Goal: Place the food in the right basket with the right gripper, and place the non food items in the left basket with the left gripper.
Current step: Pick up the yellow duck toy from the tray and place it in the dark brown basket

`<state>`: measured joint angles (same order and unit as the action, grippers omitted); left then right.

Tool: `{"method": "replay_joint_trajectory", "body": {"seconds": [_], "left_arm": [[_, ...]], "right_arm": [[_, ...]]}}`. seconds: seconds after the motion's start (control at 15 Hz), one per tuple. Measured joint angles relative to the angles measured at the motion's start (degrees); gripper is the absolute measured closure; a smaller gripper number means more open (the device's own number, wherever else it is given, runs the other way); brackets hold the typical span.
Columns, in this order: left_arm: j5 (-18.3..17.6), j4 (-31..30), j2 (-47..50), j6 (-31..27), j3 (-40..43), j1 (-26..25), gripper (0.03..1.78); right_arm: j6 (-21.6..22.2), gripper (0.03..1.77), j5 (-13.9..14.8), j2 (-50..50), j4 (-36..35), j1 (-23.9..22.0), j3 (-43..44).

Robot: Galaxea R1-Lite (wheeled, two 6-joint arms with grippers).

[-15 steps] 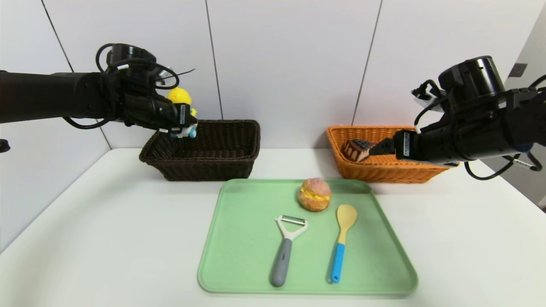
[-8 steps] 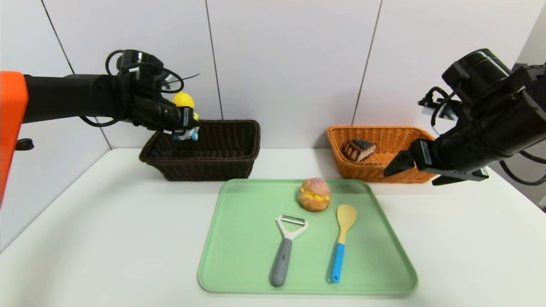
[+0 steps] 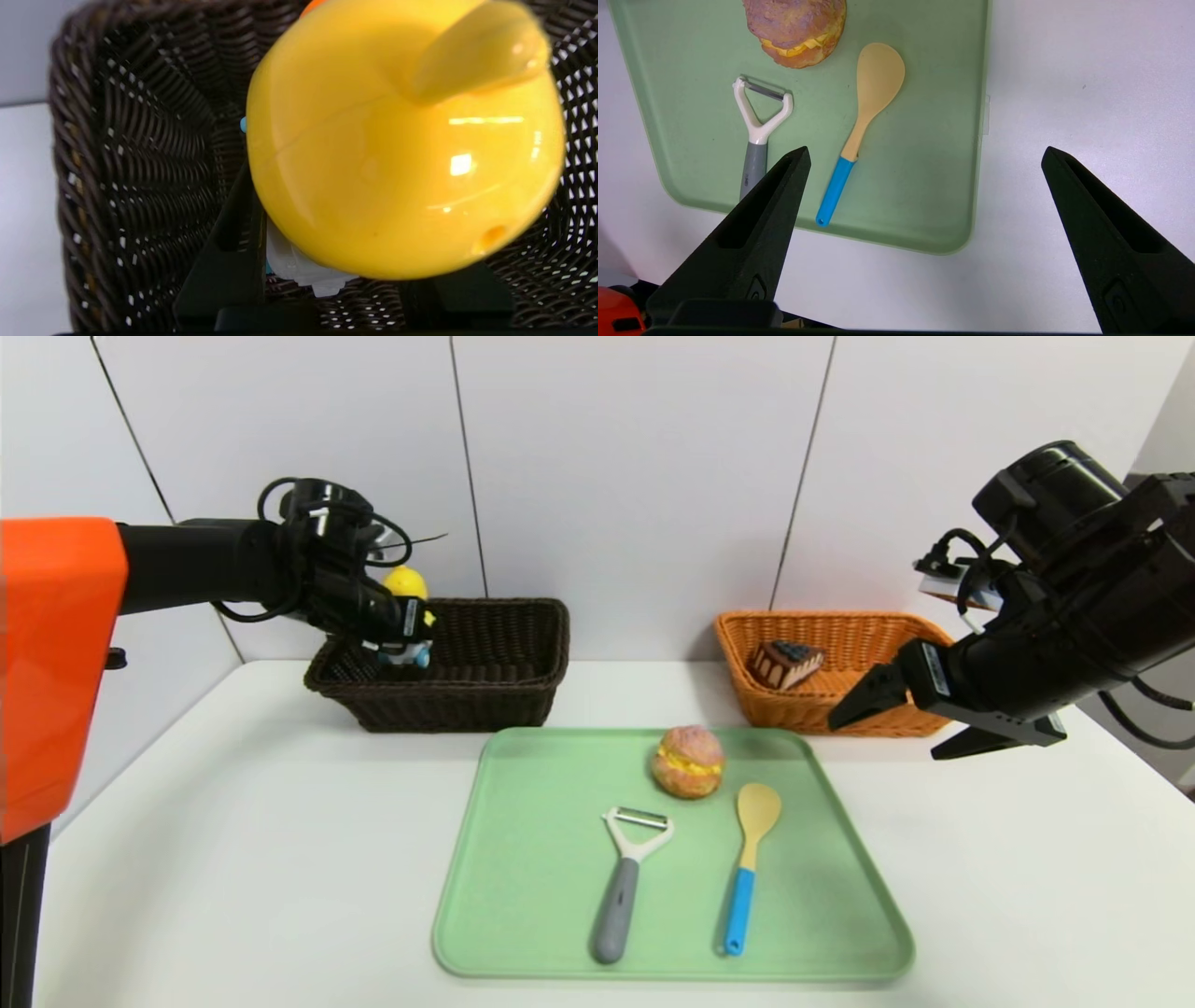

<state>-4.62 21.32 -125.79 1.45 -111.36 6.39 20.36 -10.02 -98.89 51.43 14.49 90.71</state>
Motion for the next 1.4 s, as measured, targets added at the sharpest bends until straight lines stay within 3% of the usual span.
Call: {"method": "replay_joint_trajectory", "body": {"seconds": [1.07, 1.4], "left_arm": [[-0.2, 0.7, -2.0, 1.8, 0.3, 0.0, 1.05], [-0.2, 0.6, -2.1, 1.9, 0.4, 0.0, 0.59]], "right_arm": [[-0.6, 0.09, 0.3, 0.2, 0.0, 0.8, -0.3], [-0.6, 0.09, 0.4, 0.2, 0.0, 0.8, -0.3]]}}
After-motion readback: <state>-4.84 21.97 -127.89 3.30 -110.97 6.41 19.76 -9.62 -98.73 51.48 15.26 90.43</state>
